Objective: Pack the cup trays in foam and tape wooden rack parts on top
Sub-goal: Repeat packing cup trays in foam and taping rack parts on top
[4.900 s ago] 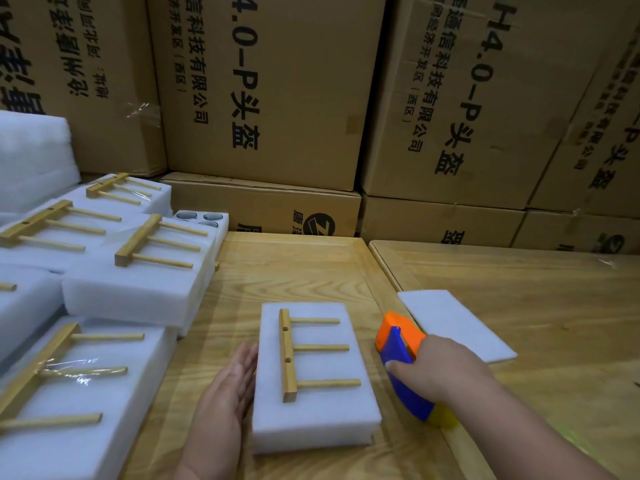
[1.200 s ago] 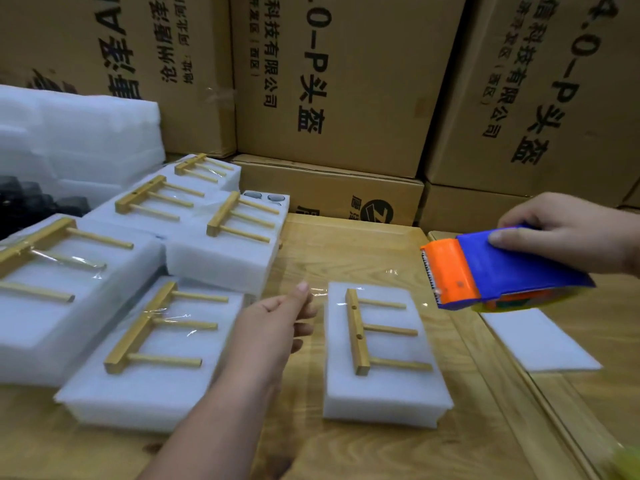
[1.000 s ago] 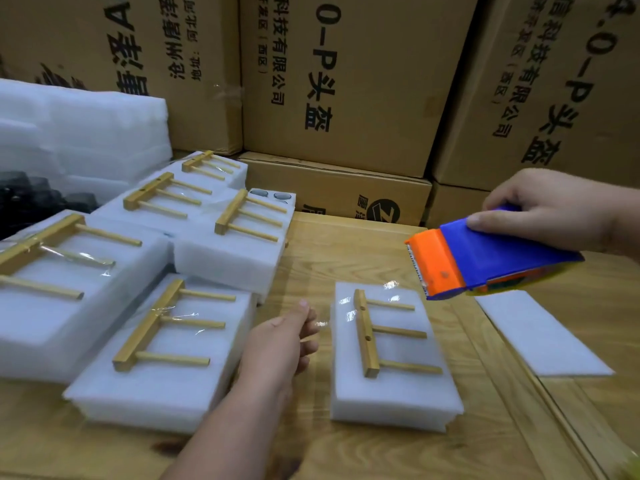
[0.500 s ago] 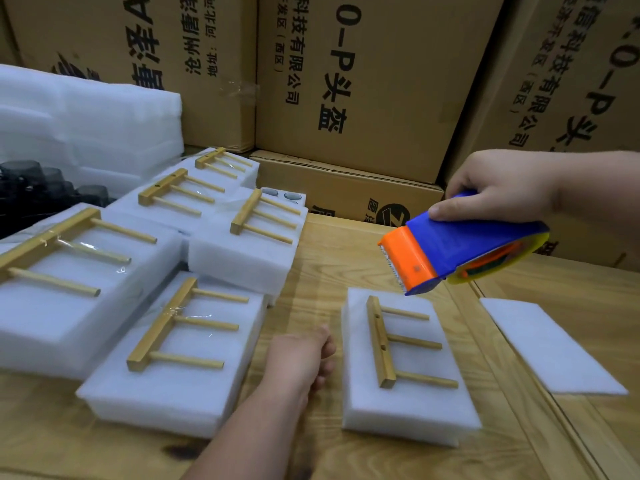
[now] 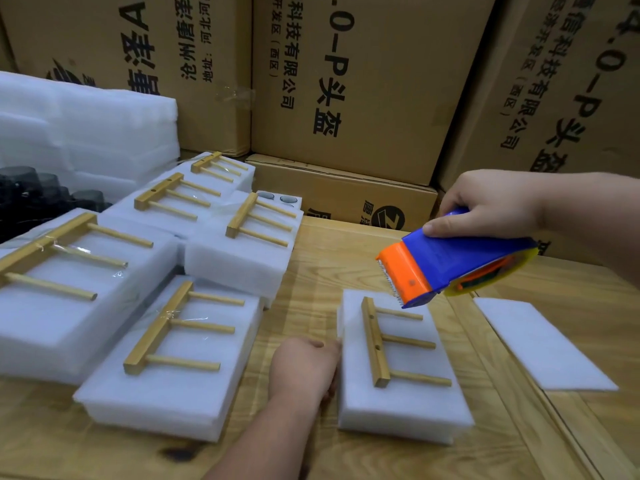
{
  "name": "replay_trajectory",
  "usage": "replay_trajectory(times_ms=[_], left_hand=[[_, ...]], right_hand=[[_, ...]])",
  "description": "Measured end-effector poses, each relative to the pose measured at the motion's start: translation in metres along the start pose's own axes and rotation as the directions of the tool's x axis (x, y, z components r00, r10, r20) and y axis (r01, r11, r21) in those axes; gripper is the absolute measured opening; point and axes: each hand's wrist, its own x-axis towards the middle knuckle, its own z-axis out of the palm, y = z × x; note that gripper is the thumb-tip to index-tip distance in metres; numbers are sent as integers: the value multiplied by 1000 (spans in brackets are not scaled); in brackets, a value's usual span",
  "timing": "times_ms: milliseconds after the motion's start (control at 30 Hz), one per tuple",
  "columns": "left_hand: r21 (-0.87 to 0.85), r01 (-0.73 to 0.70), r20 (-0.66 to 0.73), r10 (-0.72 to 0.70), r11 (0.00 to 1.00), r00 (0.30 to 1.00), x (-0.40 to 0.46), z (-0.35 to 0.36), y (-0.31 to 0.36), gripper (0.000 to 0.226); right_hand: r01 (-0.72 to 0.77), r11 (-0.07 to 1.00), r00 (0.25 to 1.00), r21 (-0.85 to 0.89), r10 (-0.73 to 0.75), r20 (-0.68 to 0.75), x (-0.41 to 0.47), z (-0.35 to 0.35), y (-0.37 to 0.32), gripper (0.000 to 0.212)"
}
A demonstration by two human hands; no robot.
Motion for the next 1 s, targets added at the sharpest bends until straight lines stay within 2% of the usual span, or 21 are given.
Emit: replay_trajectory(times_ms=[167,300,367,433,500,567,633,700,833,1000], left_hand=[[94,-3,-46,7,996,999,-2,0,2,28],[47,37,-27,-35,998,999,4,-2,6,19],[61,-18,-146,27,998,989,8,-3,8,23],[-32,-132,-194,124,991,973,3,0,16,39],[-163,-228,-82,218,960,973,-6,6,29,56],[-224,-296,61,316,929,947,-14,15,37,66],[-111,-464,187,477,879,859,-16,22,40,74],[24,-604,308,569,796,762,-18,26,46,82],[186,-687,395,587,703,707,-16,33,59,97],[341,-653,390,530,676,753,-12,43,69,101]], right_hand=[[-30,999,1000,26,30,-9,-5,11,16,51],[-61,997,998,46,61,7,-10,22,27,51],[-77,996,997,55,76,5,-13,28,34,50],[-92,993,996,77,92,7,-14,36,40,47],[-114,987,993,113,113,16,-15,44,46,45],[-125,983,992,138,123,20,-17,53,52,44],[-132,979,991,154,129,30,-18,62,59,43],[-139,975,990,175,134,39,-20,71,65,43],[-137,969,990,207,128,57,-19,88,76,46],[-134,958,991,252,125,53,-16,112,90,48]])
